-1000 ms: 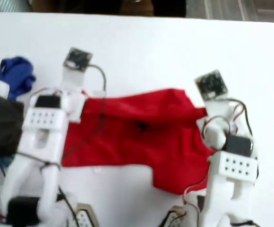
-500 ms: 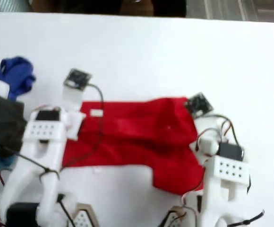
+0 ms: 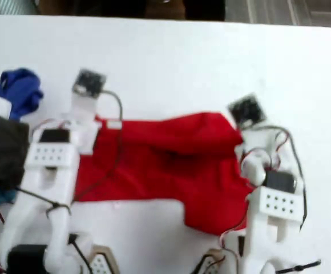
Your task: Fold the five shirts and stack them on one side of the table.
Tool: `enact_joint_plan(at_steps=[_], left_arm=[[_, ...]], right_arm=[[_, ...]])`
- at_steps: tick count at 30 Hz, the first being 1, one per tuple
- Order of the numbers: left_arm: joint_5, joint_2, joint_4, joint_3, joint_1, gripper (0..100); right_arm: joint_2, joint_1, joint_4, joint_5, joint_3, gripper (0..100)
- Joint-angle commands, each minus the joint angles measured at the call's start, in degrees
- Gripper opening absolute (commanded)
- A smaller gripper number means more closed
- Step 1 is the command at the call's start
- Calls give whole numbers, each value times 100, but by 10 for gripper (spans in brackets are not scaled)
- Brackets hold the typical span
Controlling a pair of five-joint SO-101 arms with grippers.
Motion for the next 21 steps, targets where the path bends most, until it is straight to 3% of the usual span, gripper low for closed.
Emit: enact_joint_plan(at_steps=[1,10,21], left_arm=[[35,756,-378,-1156,0,24],[633,4958,580,-6009,0,24],[668,9160,1468,-11538,246,24]], right_arm=[[699,31,-716,-299,-888,19],[4769,-127,-277,-1020,-4484,19],[8901,-505,-251,-1055,-8730,20]])
